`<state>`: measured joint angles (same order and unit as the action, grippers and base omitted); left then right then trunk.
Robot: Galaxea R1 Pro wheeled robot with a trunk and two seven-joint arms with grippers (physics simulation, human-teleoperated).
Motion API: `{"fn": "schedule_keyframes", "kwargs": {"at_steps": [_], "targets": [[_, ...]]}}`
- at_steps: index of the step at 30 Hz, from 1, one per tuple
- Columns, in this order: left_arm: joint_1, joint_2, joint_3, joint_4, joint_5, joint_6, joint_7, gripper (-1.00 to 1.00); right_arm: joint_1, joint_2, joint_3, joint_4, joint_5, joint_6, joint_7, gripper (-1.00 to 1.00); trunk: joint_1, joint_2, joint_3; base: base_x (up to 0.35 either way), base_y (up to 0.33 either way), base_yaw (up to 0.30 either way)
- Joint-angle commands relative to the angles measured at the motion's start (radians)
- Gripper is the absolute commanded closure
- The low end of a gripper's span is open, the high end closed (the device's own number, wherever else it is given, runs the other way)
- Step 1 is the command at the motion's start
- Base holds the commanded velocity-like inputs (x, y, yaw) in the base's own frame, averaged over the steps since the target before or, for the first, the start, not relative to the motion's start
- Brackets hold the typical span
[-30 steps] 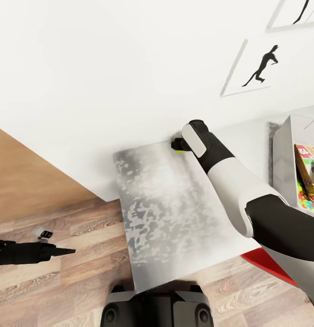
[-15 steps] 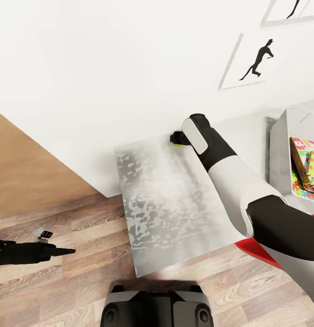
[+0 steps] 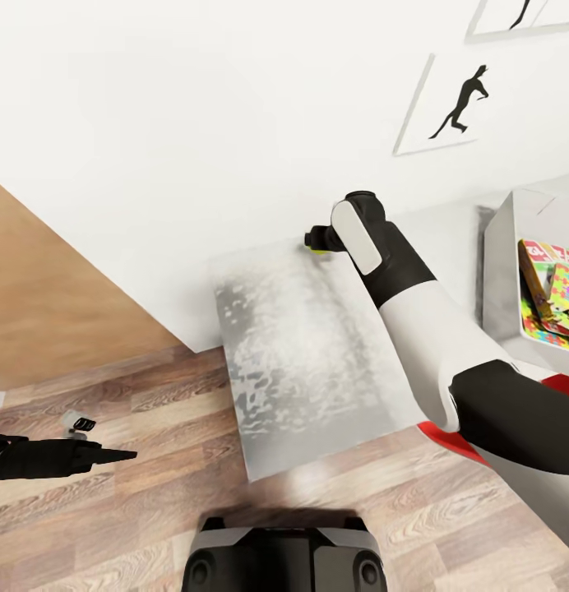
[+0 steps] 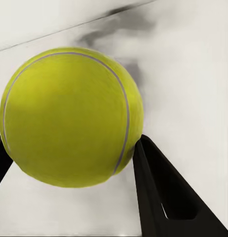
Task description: Put all the toys in the child's room - the three board games (two on the bed and one on the table), the two jigsaw puzzles on the table, and the tennis ball on the table - inside the toy box on the table in the child's room.
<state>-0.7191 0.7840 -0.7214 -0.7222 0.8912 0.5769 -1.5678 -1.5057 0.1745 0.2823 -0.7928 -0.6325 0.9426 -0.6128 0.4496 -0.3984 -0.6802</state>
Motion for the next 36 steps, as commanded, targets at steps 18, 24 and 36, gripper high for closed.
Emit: {"fn": "schedule_keyframes", "kwargs": {"at_steps": [18, 24, 36], "targets": [[-0.002, 0.001, -0.006, 0.000, 0.007, 0.009, -0.003, -1.00, 0.001, 0.000, 0.000, -0.001, -0.022, 0.001, -0.012, 1.00, 0.000, -0.002, 0.027, -0.085, 0.000, 0.000], [-0.002, 0.001, -0.006, 0.000, 0.006, 0.010, -0.003, -1.00, 0.001, 0.000, 0.001, 0.000, -0.023, 0.001, -0.012, 1.00, 0.000, -0.002, 0.037, -0.002, 0.000, 0.000], [-0.002, 0.001, -0.005, 0.000, 0.006, 0.009, -0.003, -1.00, 0.004, 0.000, 0.002, -0.001, -0.024, 0.000, -0.012, 1.00, 0.000, -0.002, 0.057, 0.000, 0.000, 0.000]]}}
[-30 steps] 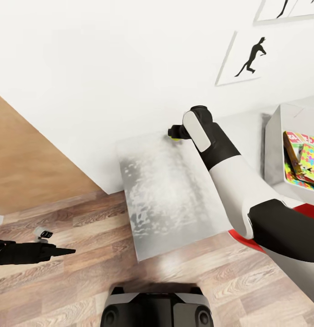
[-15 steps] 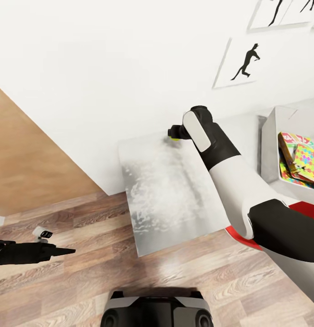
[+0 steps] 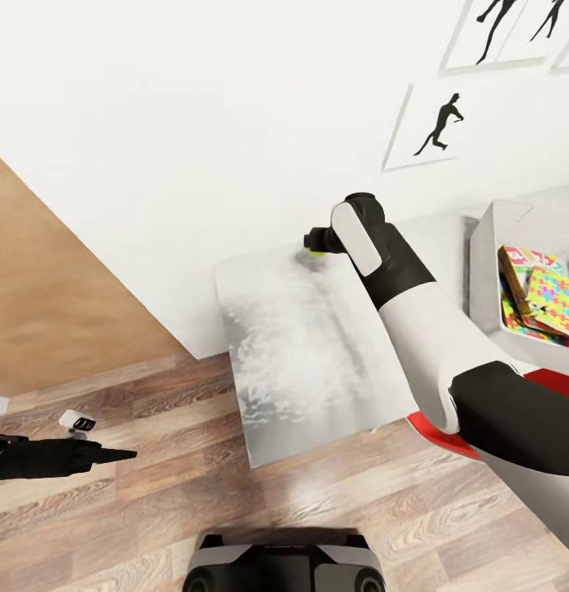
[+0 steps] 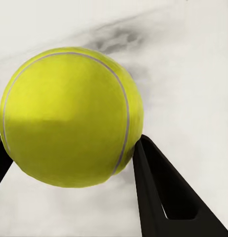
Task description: Put all the toys in the child's room - the three board games (two on the bed and one on the table), the two jigsaw puzzles on the table, and the tennis ball on the table - inside the toy box on the table in the child's room.
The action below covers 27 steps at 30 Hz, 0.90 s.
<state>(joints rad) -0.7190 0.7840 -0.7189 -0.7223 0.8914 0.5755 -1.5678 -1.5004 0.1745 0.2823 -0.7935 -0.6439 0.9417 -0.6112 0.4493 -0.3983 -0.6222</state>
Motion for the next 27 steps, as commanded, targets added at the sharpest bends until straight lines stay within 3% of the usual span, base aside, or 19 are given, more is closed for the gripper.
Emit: {"fn": "schedule_keyframes", "kwargs": {"at_steps": [1, 13, 27], "targets": [[-0.002, 0.001, -0.007, 0.000, 0.006, 0.011, -0.003, -1.00, -0.001, 0.000, 0.002, 0.000, -0.013, 0.000, -0.013, 1.00, 0.001, -0.002, 0.000, 0.000, 0.000, 0.000], [-0.002, 0.001, -0.008, 0.000, 0.006, 0.011, -0.003, -1.00, 0.014, 0.000, 0.002, -0.003, -0.013, 0.000, -0.015, 1.00, 0.001, -0.002, 0.020, -0.064, 0.010, 0.000], [-0.002, 0.000, -0.007, 0.000, 0.006, 0.011, -0.003, -1.00, 0.048, 0.000, -0.006, -0.080, -0.017, 0.005, -0.015, 1.00, 0.001, -0.002, 0.043, -0.105, 0.000, 0.000]]}}
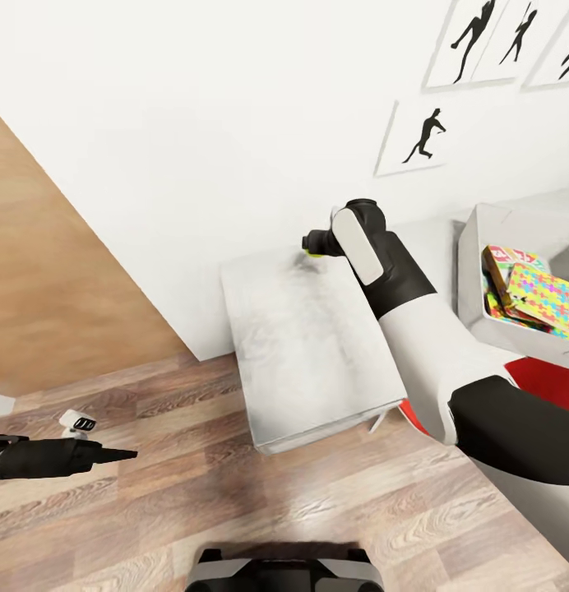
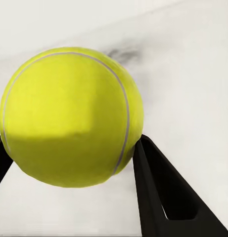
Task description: Put all the toys in the child's room - the three board games (two on the bed and one on the table), the two jigsaw puzzles on the table, and the tennis ball on the table - inside the toy box on the table in the child's room.
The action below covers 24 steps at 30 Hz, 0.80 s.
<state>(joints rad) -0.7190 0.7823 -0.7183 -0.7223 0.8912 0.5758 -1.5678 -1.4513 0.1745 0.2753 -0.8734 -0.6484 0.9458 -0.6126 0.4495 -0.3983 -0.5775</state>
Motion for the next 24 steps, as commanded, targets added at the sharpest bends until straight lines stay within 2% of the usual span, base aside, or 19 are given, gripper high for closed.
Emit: {"fn": "schedule_keyframes", "kwargs": {"at_steps": [1, 9, 20, 24], "targets": [[-0.002, 0.001, -0.007, 0.000, 0.006, 0.011, -0.003, -1.00, 0.000, 0.000, 0.001, -0.001, -0.013, 0.000, -0.013, 1.00, 0.001, -0.002, 0.000, -0.071, 0.000, 0.000], [-0.002, 0.001, -0.007, 0.006, 0.006, 0.011, -0.003, -1.00, 0.003, 0.000, 0.002, -0.004, -0.014, 0.002, -0.013, 1.00, 0.001, -0.002, 0.013, -0.132, 0.000, 0.000], [-0.002, 0.000, -0.003, 0.043, 0.006, 0.007, -0.003, -1.00, 0.003, 0.000, 0.001, -0.004, -0.014, 0.005, -0.013, 1.00, 0.001, -0.002, 0.032, -0.032, 0.000, 0.000], [-0.002, 0.000, -0.002, 0.044, 0.006, 0.008, -0.003, -1.00, 0.003, 0.000, 0.000, -0.004, -0.024, 0.034, -0.012, 1.00, 0.001, -0.002, 0.038, -0.006, 0.000, 0.000]]}}
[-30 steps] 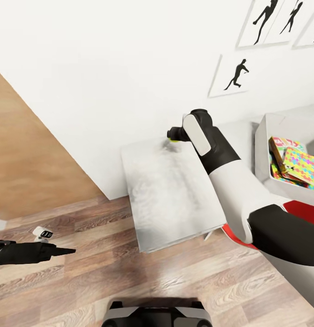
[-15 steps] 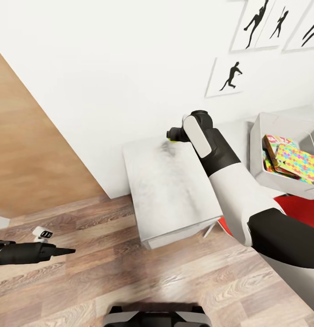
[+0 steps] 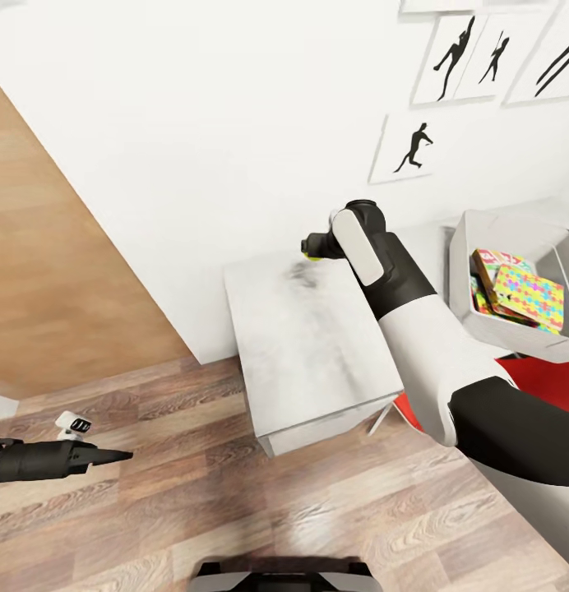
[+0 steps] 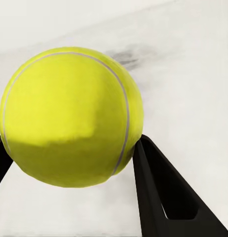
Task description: Put all the toys in the child's room - the three board games (two on the bed and one on the table), the two jigsaw puzzles on the table, and the tennis ball on the table - inside the toy box on the table in the child's room.
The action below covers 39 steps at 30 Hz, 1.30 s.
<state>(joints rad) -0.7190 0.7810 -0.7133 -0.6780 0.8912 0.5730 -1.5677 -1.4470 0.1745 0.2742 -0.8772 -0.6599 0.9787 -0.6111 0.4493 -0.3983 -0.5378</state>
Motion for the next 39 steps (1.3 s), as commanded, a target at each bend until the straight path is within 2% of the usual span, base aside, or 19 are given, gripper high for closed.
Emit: {"fn": "schedule_keyframes", "kwargs": {"at_steps": [1, 21, 32, 36, 39], "targets": [[-0.002, 0.001, -0.007, 0.000, 0.006, 0.011, -0.003, -1.00, -0.001, 0.000, 0.001, 0.000, -0.013, 0.002, -0.013, 1.00, 0.001, -0.002, 0.000, -0.002, 0.000, 0.000], [-0.002, 0.001, -0.008, 0.000, 0.006, 0.011, -0.003, -1.00, 0.000, 0.000, 0.000, 0.000, -0.026, 0.009, -0.013, 1.00, 0.001, -0.002, 0.033, 0.000, 0.000, 0.000], [-0.002, 0.001, -0.008, 0.000, 0.006, 0.011, -0.003, -1.00, 0.002, 0.000, 0.001, -0.032, -0.116, 0.048, -0.014, 1.00, 0.001, -0.002, 0.052, 0.000, 0.000, 0.000], [-0.002, 0.001, -0.008, 0.000, 0.006, 0.011, -0.003, -1.00, 0.002, 0.000, 0.000, -0.055, -0.176, 0.052, -0.015, 1.00, 0.001, -0.002, 0.058, 0.000, 0.000, 0.000], [-0.002, 0.002, -0.007, 0.002, 0.006, 0.010, -0.003, -1.00, 0.003, 0.000, -0.001, -0.061, -0.243, 0.053, -0.016, 1.00, 0.001, -0.002, 0.063, 0.000, 0.000, 0.000]]}}
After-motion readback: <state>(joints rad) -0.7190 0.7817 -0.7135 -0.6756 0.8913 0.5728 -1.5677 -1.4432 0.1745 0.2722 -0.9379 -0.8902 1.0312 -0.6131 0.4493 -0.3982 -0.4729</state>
